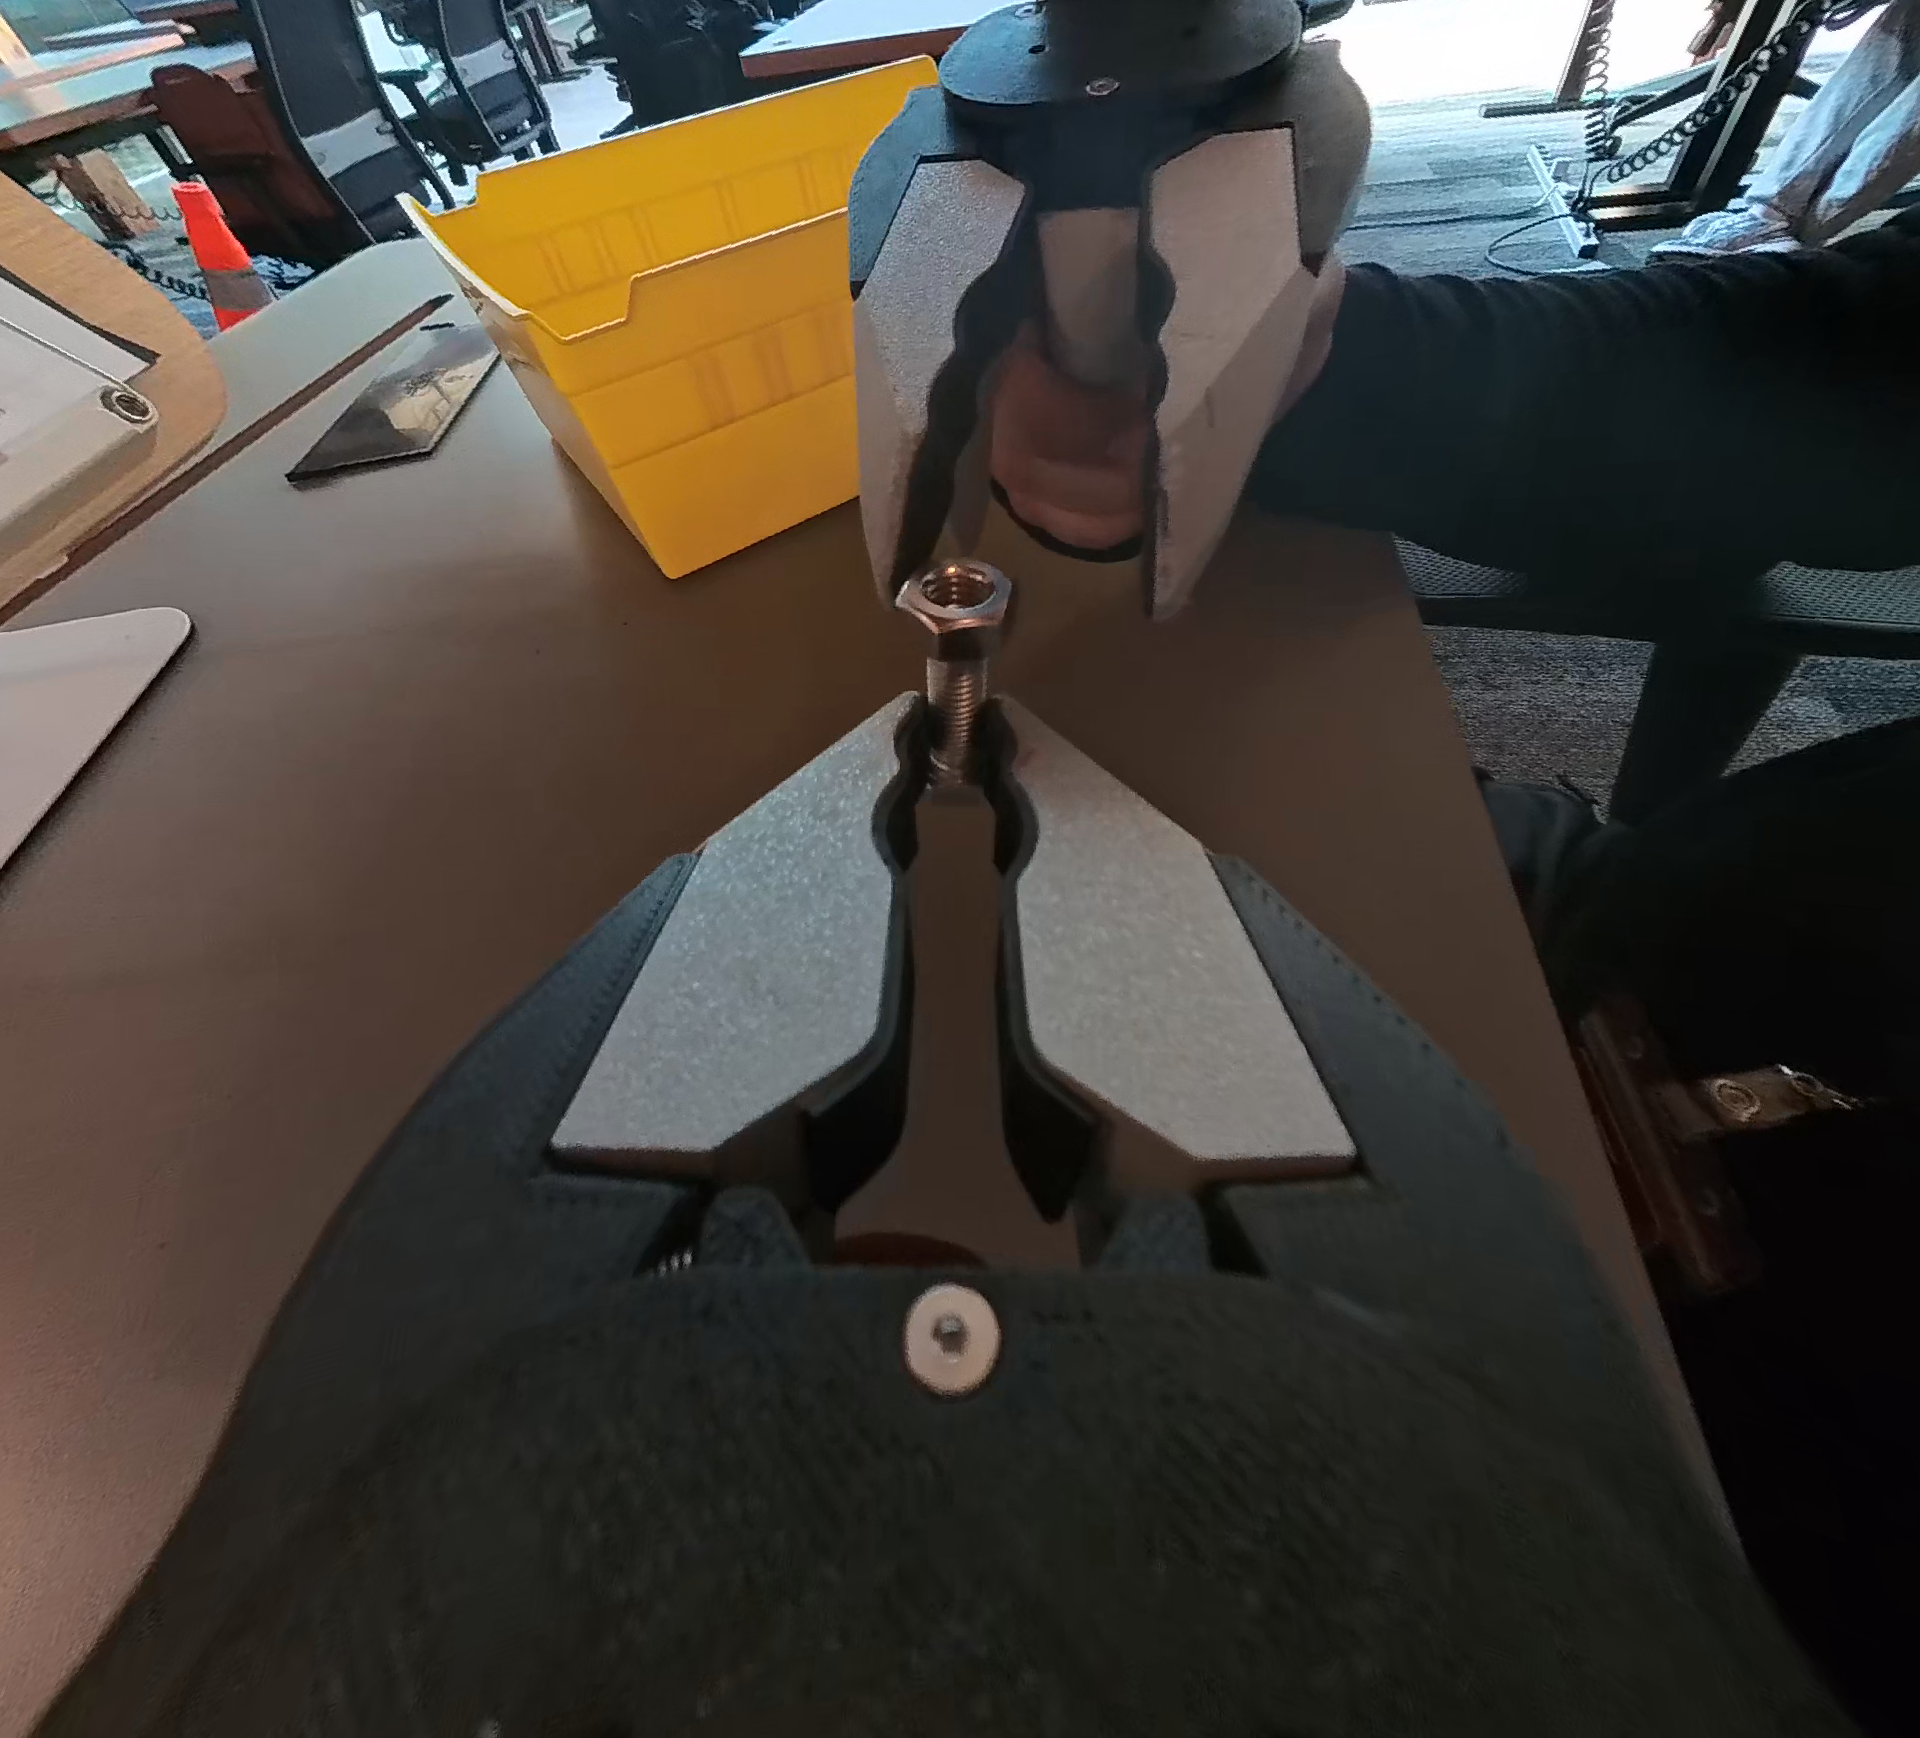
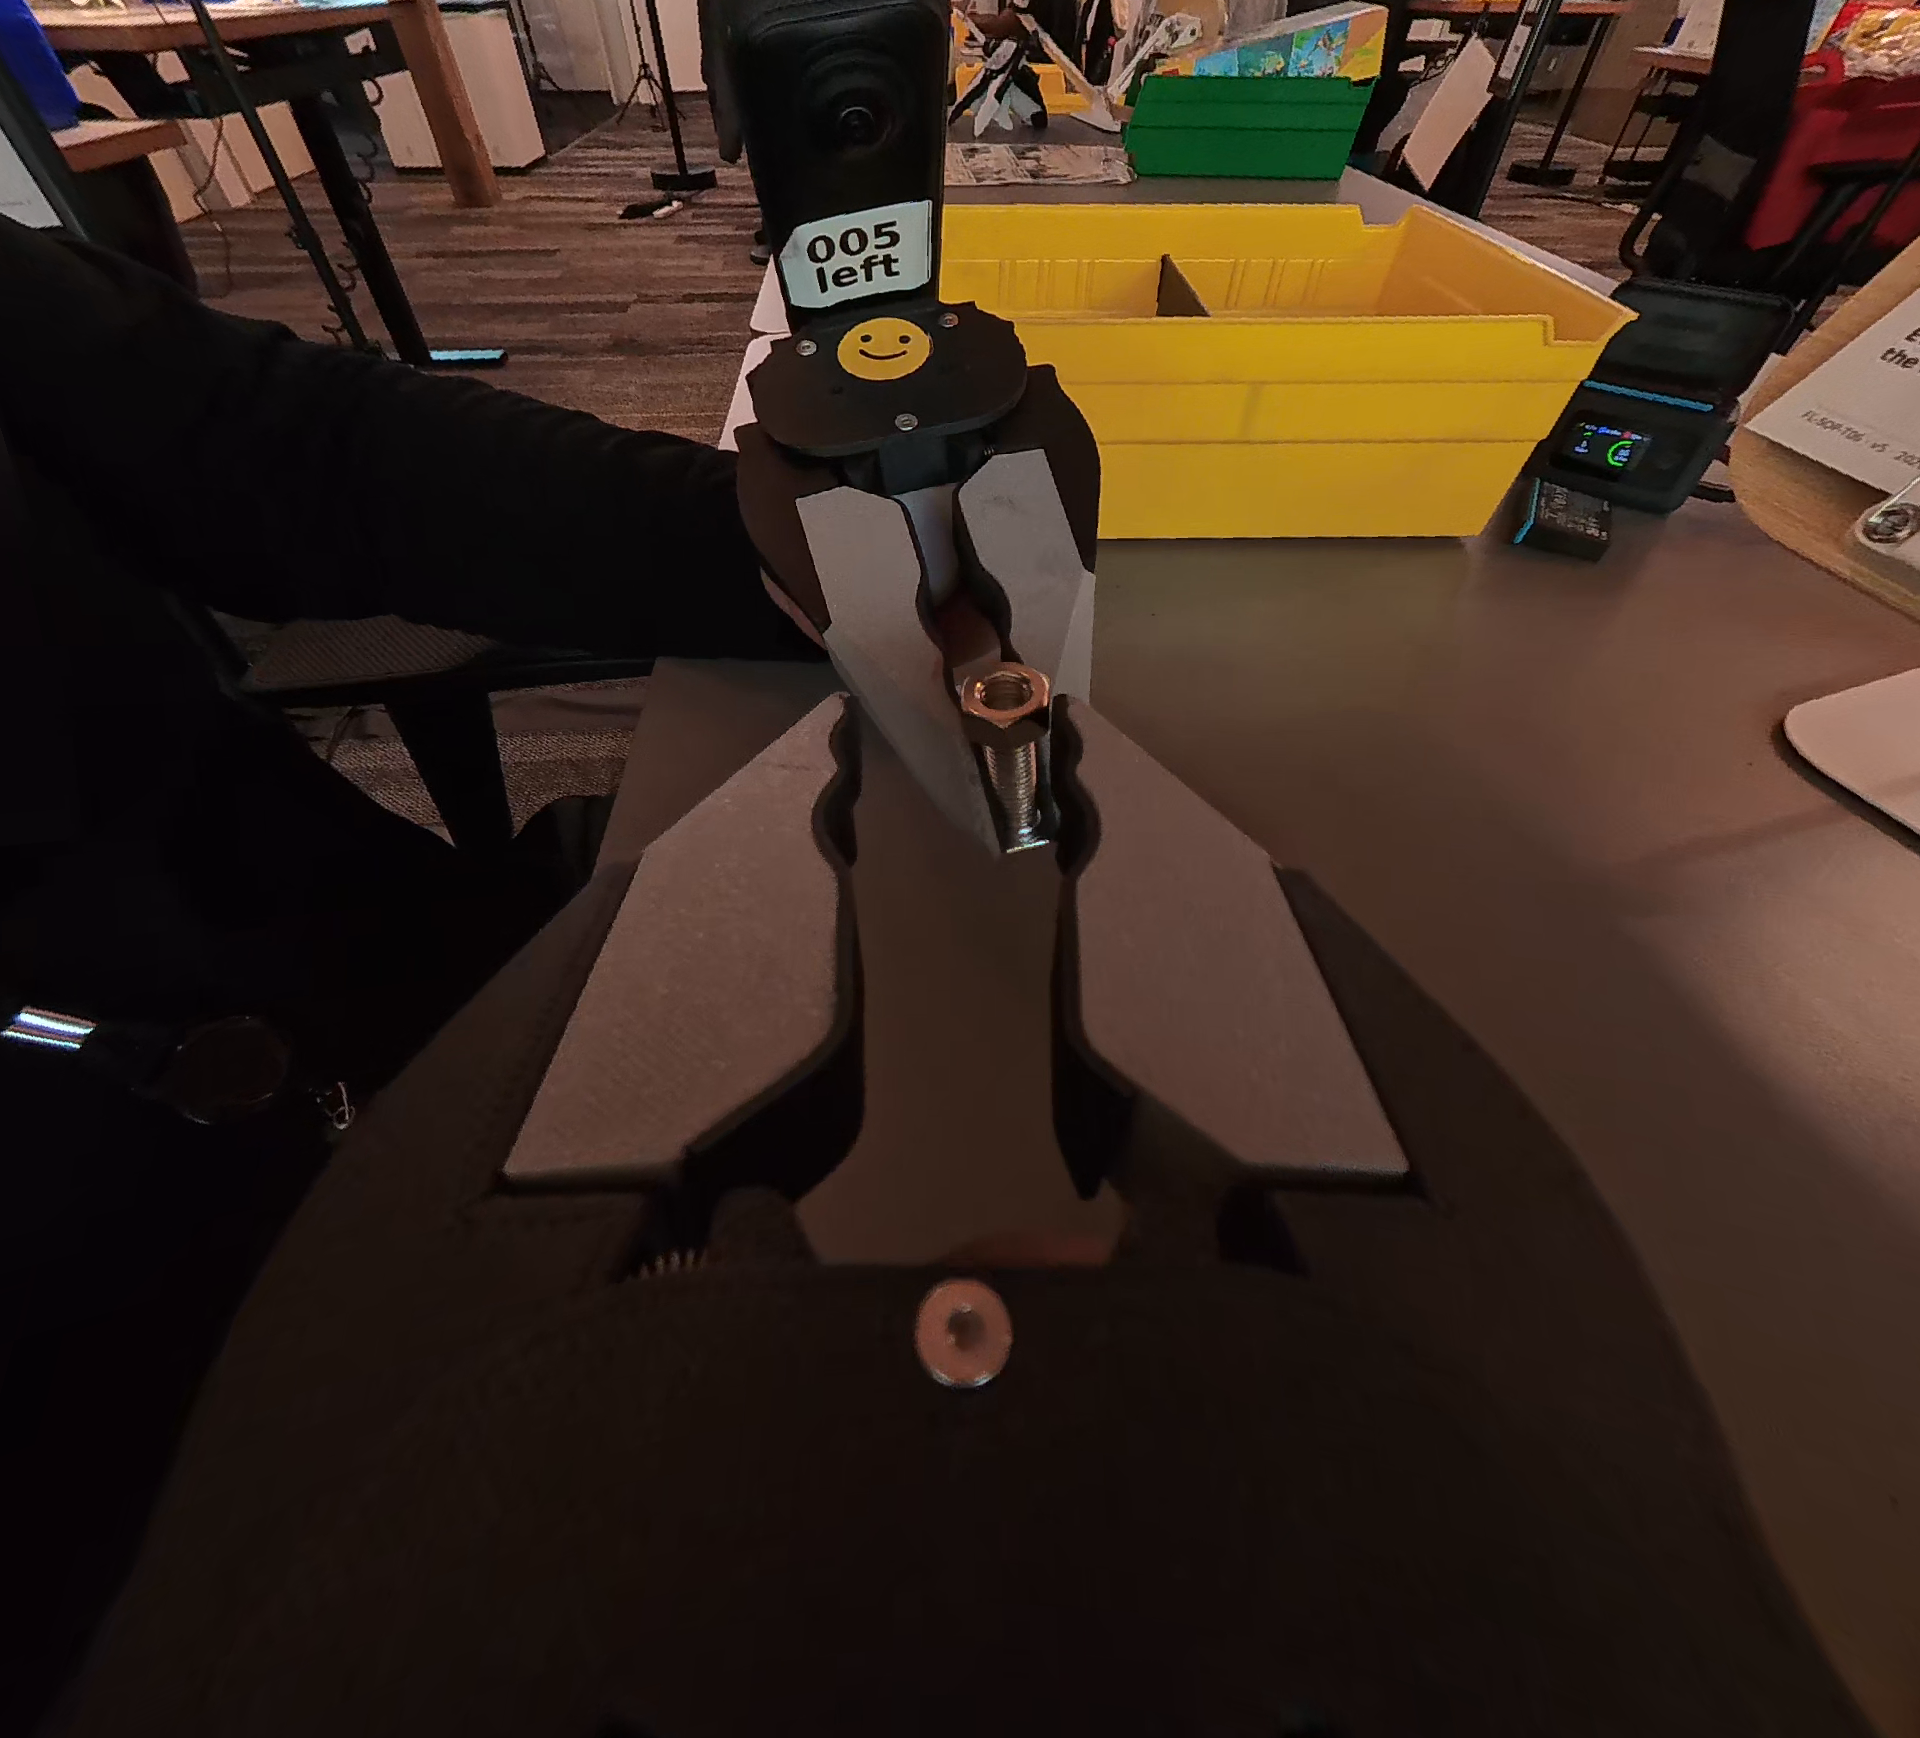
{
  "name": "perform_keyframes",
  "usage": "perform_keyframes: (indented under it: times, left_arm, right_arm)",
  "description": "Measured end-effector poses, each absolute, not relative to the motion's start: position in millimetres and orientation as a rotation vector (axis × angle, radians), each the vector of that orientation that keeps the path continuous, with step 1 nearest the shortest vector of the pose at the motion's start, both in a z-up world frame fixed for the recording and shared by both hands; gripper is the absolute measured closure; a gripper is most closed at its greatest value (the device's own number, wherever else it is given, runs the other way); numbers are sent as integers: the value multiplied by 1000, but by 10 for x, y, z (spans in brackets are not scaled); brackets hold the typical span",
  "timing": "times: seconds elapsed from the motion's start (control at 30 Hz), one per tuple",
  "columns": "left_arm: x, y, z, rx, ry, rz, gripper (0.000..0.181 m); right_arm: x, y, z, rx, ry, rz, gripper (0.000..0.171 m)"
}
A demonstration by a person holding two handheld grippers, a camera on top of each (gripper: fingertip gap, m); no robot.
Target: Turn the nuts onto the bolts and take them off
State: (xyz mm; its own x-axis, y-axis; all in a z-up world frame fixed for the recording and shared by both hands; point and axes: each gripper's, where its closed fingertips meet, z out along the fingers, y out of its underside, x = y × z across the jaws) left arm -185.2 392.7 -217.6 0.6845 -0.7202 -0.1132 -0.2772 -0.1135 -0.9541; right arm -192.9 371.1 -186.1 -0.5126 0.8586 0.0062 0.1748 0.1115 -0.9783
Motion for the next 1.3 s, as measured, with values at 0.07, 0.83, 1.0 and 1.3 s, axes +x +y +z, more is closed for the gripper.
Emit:
perform_keyframes:
  times: [0.07,0.83,1.0,1.3]
  left_arm:
    - [-1848,3927,-2177,-1692,814,-457,173]
    - [-2030,4079,-2236,-1768,716,-375,173]
    - [-2418,4258,-2299,-1862,534,-200,174]
    - [-2258,4256,-2370,-1878,628,-193,174]
  right_arm:
    - [-1932,3714,-1854,-1008,-1779,1444,137]
    - [-2012,3855,-2009,-1121,-1775,1321,139]
    - [-1710,3652,-2047,-1104,-1834,1320,133]
    - [-1428,3614,-1760,-970,-1493,1363,150]
